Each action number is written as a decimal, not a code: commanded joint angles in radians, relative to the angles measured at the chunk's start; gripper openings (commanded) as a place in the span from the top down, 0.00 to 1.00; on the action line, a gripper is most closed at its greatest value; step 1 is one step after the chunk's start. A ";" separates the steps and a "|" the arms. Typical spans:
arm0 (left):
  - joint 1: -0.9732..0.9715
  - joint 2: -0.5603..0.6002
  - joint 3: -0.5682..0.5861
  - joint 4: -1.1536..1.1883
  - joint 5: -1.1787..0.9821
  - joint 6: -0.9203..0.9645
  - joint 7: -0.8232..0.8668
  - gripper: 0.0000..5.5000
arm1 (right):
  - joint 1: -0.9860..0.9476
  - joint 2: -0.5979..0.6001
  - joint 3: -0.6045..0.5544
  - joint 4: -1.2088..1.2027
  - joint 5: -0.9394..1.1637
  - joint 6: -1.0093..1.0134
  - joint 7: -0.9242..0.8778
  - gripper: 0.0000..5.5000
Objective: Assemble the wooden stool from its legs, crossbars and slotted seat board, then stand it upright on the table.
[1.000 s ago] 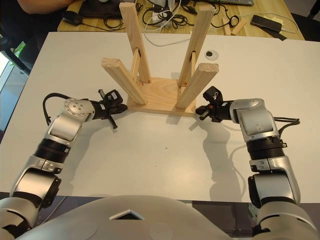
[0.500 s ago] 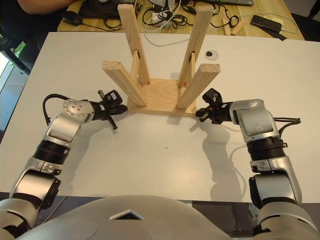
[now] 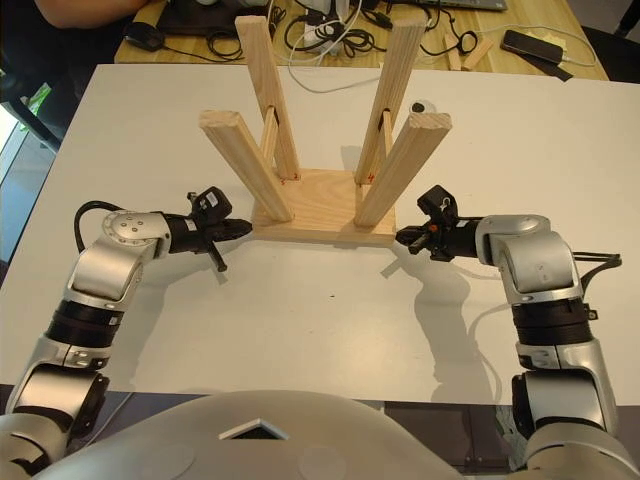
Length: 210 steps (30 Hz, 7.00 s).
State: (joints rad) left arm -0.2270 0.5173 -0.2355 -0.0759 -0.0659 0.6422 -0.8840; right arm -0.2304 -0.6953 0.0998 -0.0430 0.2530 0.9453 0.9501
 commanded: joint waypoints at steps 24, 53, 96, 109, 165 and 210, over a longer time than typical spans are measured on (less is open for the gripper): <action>0.030 -0.004 0.053 -0.279 -0.225 0.070 -0.055 1.00 | 0.043 0.002 -0.082 -0.284 0.262 0.100 0.056 0.99; -0.044 -0.060 0.117 -0.342 -0.303 0.131 -0.055 1.00 | 0.014 0.059 -0.187 -0.370 0.396 0.188 0.059 0.99; 0.128 0.077 0.287 -0.371 -0.279 0.181 0.155 0.92 | 0.326 -0.135 -0.410 -0.262 0.344 0.020 0.025 0.90; 0.106 -0.121 -0.058 -0.292 -0.073 0.247 0.441 0.98 | -0.008 -0.154 -0.057 0.405 -0.138 -0.460 -0.064 1.00; 0.109 -0.307 -0.103 -0.181 -0.059 0.245 0.544 1.00 | -0.003 0.030 -0.304 0.598 0.229 -0.150 0.107 1.00; 0.137 -0.351 0.097 -0.336 -0.280 0.449 0.483 1.00 | 0.142 0.055 -0.222 0.197 0.264 -0.085 0.144 1.00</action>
State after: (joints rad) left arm -0.0697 0.1886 -0.1279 -0.3672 -0.2707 1.0790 -0.3481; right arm -0.0853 -0.6639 -0.1218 0.2280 0.4498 0.8451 1.0769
